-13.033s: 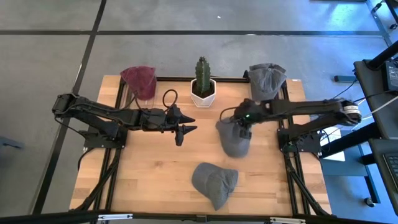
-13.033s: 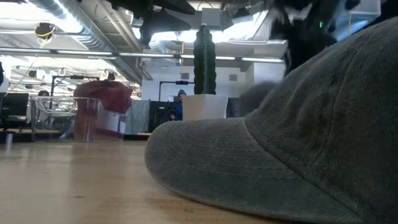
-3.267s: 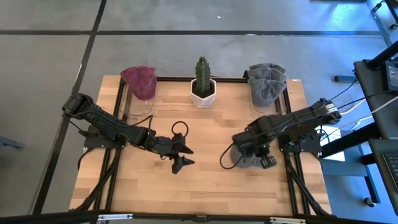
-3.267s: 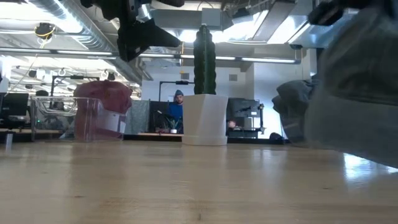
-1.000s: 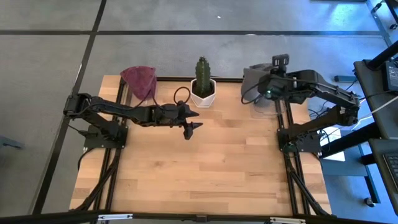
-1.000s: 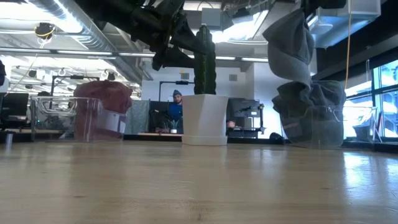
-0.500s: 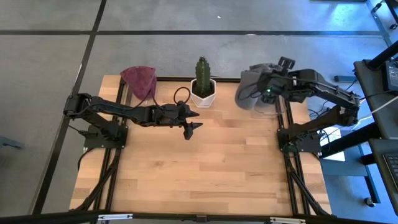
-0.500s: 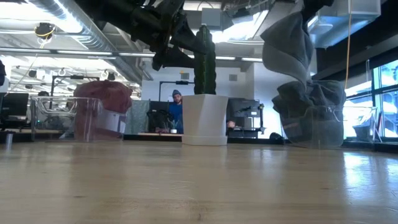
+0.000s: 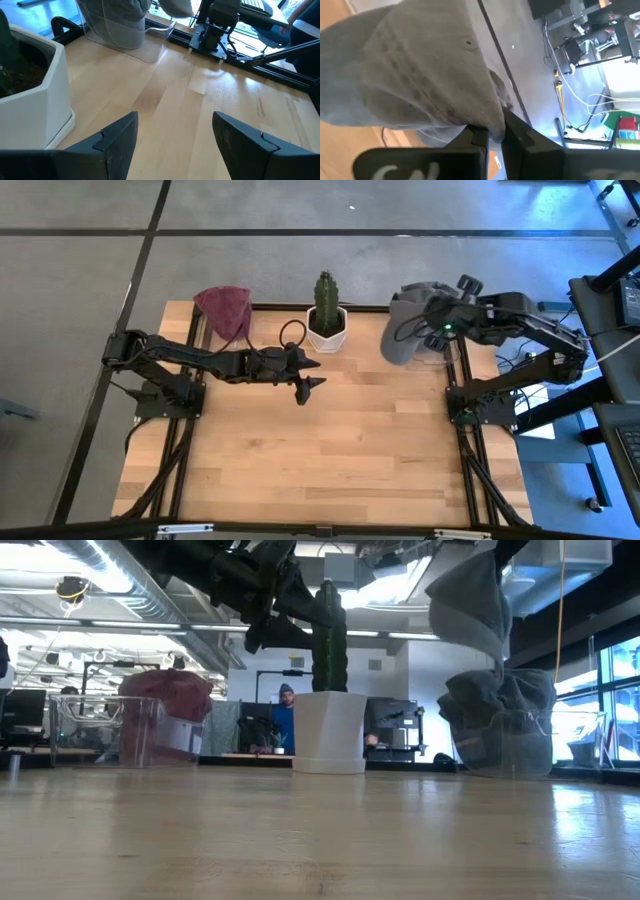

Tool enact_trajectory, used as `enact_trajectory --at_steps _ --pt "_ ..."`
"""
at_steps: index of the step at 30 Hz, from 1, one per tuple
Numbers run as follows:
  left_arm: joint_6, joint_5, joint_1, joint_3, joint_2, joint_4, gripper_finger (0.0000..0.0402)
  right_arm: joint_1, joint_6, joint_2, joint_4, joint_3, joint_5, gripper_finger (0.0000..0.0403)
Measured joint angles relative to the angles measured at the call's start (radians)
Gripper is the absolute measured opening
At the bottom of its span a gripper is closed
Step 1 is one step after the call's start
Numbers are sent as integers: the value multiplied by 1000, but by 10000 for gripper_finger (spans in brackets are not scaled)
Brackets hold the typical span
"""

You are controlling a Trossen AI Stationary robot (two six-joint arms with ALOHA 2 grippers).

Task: Pick & Place hat
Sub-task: Put the gray cap into the right transparent bin

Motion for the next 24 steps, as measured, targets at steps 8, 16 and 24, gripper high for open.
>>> enact_trajectory --at_steps 8,16,24 --pt "0 3 0 0 0 -1 251 -1 45 -112 -1 0 -23 27" --pt "0 3 25 0 0 1 251 -26 242 -208 -1 0 -21 27" --pt "12 5 34 0 0 1 251 -128 181 -231 2 -13 -10 27"
